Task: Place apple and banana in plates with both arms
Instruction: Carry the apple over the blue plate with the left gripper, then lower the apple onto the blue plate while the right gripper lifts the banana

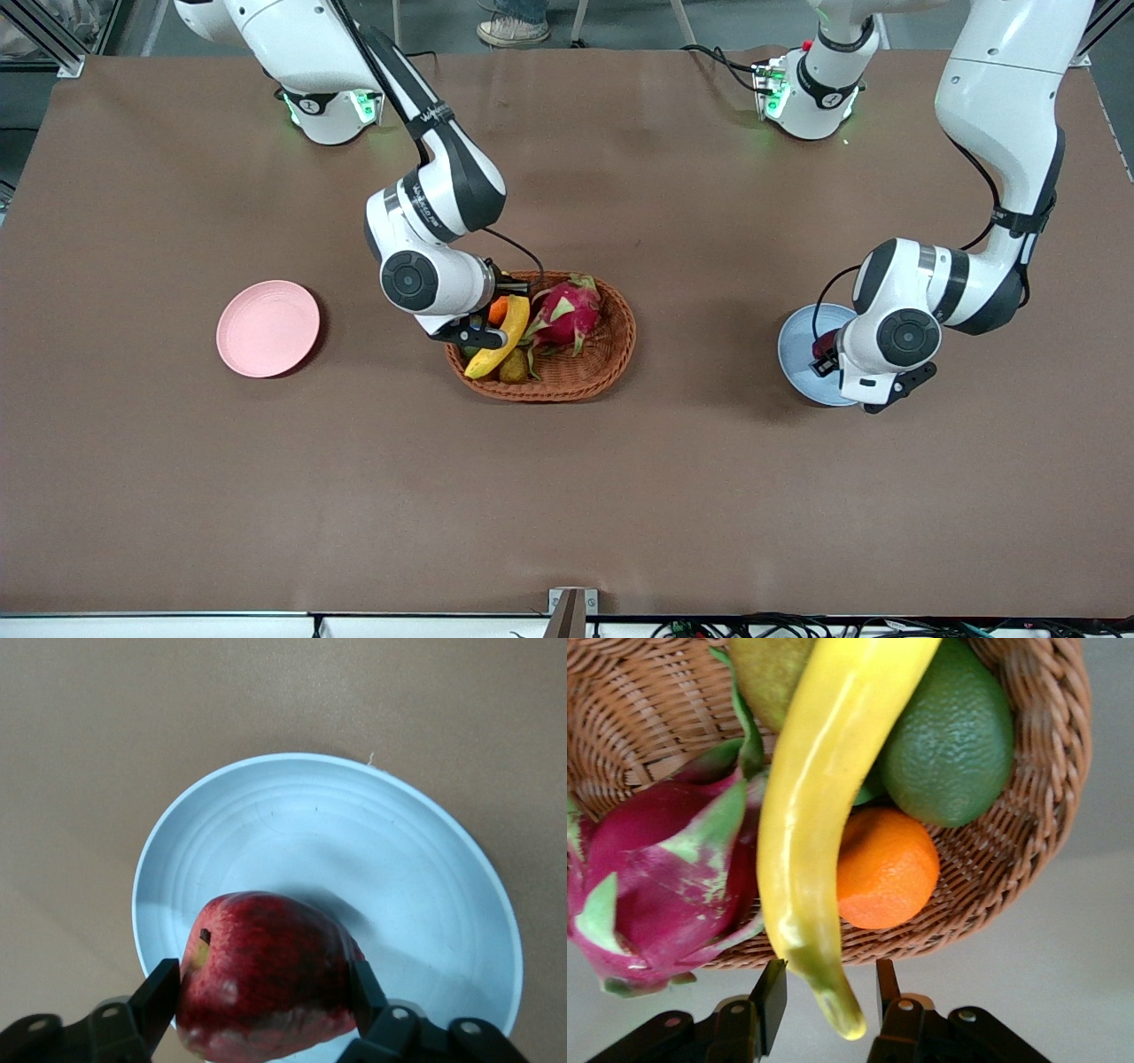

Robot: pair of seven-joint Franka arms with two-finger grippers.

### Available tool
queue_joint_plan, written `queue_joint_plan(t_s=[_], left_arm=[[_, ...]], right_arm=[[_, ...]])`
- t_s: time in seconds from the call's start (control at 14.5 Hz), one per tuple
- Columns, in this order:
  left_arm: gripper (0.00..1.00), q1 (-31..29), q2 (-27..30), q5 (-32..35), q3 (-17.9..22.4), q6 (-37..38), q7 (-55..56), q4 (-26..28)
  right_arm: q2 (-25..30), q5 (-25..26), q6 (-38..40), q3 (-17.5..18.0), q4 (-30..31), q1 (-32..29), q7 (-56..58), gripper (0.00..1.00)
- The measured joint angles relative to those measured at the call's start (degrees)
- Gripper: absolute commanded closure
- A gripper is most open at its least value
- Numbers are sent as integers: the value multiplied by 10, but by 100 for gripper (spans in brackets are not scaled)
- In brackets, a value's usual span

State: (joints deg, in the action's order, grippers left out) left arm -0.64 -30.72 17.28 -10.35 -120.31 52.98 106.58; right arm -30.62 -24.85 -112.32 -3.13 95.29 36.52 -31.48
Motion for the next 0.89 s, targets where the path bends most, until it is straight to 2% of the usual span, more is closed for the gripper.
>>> queue_joint_plan(t_s=[0.89], left_arm=[[0, -2, 14, -13, -4, 0, 1, -5]], right_arm=[[-18, 1, -43, -2, -1, 11, 10, 50]])
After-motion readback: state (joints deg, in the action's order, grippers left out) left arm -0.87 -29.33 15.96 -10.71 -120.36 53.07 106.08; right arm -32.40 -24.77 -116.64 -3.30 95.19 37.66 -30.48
